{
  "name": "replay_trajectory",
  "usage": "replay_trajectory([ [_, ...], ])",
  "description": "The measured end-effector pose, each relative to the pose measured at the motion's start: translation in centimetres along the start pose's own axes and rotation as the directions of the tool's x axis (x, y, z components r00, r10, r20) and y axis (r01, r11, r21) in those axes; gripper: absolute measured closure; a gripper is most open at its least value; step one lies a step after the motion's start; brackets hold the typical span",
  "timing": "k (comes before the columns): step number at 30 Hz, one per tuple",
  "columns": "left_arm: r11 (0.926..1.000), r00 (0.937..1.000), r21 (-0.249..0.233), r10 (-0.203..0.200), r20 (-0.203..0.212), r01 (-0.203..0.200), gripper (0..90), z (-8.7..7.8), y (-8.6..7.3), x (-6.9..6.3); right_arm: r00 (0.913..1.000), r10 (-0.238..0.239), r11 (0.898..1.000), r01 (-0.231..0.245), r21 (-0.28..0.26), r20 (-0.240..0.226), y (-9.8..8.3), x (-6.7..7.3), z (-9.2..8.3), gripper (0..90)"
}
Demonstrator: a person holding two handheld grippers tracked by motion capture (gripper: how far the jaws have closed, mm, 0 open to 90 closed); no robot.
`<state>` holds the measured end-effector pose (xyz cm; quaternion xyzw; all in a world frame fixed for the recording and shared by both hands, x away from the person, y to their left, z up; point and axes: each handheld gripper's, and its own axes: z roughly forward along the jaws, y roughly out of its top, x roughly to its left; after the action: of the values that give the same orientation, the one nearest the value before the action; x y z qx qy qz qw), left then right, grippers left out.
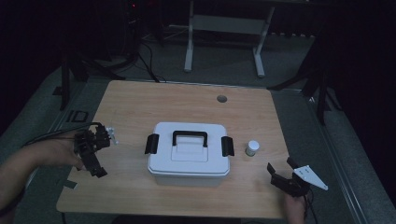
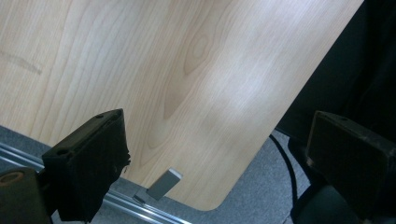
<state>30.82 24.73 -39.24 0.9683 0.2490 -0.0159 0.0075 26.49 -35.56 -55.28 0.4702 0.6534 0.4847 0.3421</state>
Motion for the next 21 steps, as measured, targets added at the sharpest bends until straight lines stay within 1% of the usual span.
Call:
replay_trajectory([
  [2, 1.0000, 0.9999, -0.007, 0.006, 0.012, -0.006, 4.8, -0.3, 0.5, 0.0, 1.0000, -0.001, 1.000, 0.001, 0.001, 0.001, 0.0, 0.0, 0.0, 12.5],
  [3, 0.9998, 0.9999, -0.008, 0.016, -0.002, -0.016, 4.8, -0.5, 0.8, 0.0, 1.0000, -0.001, 1.000, 0.001, 0.000, 0.000, 0.0, 0.0, 0.0, 12.5],
  [5, 0.9994, 0.9997, -0.024, 0.023, 0.006, -0.023, 4.8, -1.1, 1.4, 0.1, 1.0000, -0.001, 1.000, 0.001, 0.000, 0.001, 0.0, 0.0, 0.0, 12.5],
  [6, 0.9993, 0.9996, -0.024, 0.028, -0.002, -0.028, 4.9, -1.3, 1.7, 0.0, 1.0000, -0.001, 1.000, 0.001, -0.001, 0.000, 0.0, 0.0, 0.0, 12.5],
  [8, 0.9988, 0.9989, -0.019, 0.046, 0.005, -0.046, 4.9, -1.7, 2.2, 0.0, 1.0000, -0.003, 1.000, 0.003, 0.000, 0.000, 0.0, 0.0, 0.0, 12.5],
  [9, 0.9985, 0.9985, -0.013, 0.053, -0.009, -0.054, 4.9, -1.8, 2.6, 0.0, 1.0000, -0.006, 1.000, 0.006, 0.001, 0.000, 0.0, 0.0, 0.0, 12.5],
  [10, 0.9983, 0.9984, -0.015, 0.056, -0.002, -0.056, 4.9, -2.0, 2.9, 0.0, 1.0000, -0.006, 1.000, 0.006, 0.001, 0.000, 0.0, 0.0, 0.0, 12.5],
  [11, 0.9975, 0.9977, -0.016, 0.068, 0.004, -0.068, 4.9, -2.1, 3.2, -0.1, 1.0000, -0.006, 1.000, 0.006, 0.001, -0.001, 0.0, 0.0, 0.0, 12.5],
  [12, 0.9968, 0.9969, -0.016, 0.078, -0.009, -0.078, 5.7, -2.3, 3.6, -0.1, 1.0000, -0.006, 1.000, 0.006, 0.001, -0.001, 0.0, 0.0, 0.0, 12.5],
  [14, 0.9959, 0.9961, -0.022, 0.088, 0.003, -0.088, 6.1, -2.6, 4.2, -0.2, 1.0000, -0.006, 1.000, 0.006, 0.001, -0.001, 0.0, 0.0, 0.0, 12.5],
  [15, 0.9957, 0.9959, -0.022, 0.090, -0.010, -0.090, 6.1, -2.7, 4.5, -0.2, 1.0000, -0.004, 1.000, 0.004, 0.001, -0.001, 0.0, 0.0, 0.0, 12.5],
  [16, 0.9957, 0.9959, -0.022, 0.090, -0.010, -0.090, 6.1, -2.7, 4.5, -0.2, 1.0000, -0.004, 1.000, 0.004, 0.001, -0.001, 0.0, 0.0, 0.0, 12.5],
  [17, 0.9952, 0.9954, -0.024, 0.095, -0.008, -0.095, 6.1, -2.8, 5.0, -0.2, 1.0000, -0.005, 1.000, 0.005, 0.002, -0.001, 0.0, 0.0, 0.0, 12.5],
  [18, 0.9943, 0.9940, -0.008, 0.106, -0.024, -0.107, 6.1, -2.9, 5.6, -0.3, 1.0000, -0.006, 1.000, 0.006, 0.001, -0.001, 0.0, 0.0, 0.0, 12.5],
  [20, 0.9926, 0.9926, -0.003, 0.121, -0.013, -0.121, 6.1, -2.9, 6.3, -0.4, 1.0000, -0.006, 1.000, 0.006, 0.002, -0.001, 0.0, 0.0, 0.0, 12.5],
  [21, 0.9926, 0.9926, -0.003, 0.121, -0.013, -0.121, 6.1, -2.9, 6.3, -0.4, 1.0000, -0.006, 1.000, 0.006, 0.002, -0.001, 0.0, 0.0, 0.0, 12.5],
])
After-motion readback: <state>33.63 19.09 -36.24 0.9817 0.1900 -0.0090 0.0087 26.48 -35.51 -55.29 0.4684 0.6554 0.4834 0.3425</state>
